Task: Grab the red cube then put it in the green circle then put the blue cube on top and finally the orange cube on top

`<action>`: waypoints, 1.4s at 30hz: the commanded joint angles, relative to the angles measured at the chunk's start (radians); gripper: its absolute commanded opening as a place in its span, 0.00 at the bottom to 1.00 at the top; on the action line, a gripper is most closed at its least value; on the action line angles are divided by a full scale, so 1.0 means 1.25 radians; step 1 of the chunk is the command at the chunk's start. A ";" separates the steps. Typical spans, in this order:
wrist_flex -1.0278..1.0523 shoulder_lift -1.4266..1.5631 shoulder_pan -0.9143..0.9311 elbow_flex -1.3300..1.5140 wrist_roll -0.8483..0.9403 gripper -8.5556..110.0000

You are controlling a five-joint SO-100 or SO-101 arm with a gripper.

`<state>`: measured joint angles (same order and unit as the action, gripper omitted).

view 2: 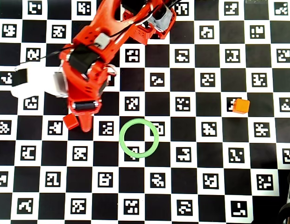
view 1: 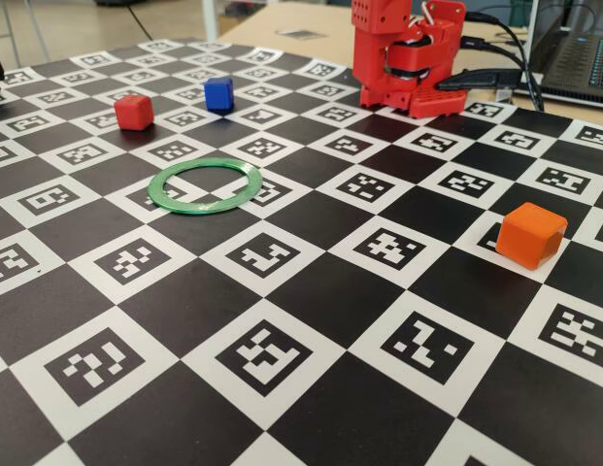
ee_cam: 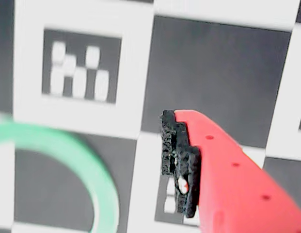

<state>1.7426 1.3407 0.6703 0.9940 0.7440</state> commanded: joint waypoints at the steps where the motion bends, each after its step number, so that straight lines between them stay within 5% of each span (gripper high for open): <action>1: 0.070 -0.013 0.036 -0.097 0.018 0.43; 11: 0.038 -0.144 0.069 -0.169 0.040 0.43; 42: -0.347 -0.226 0.045 0.177 0.047 0.45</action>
<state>1.3392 1.0232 0.7317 1.2226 0.8007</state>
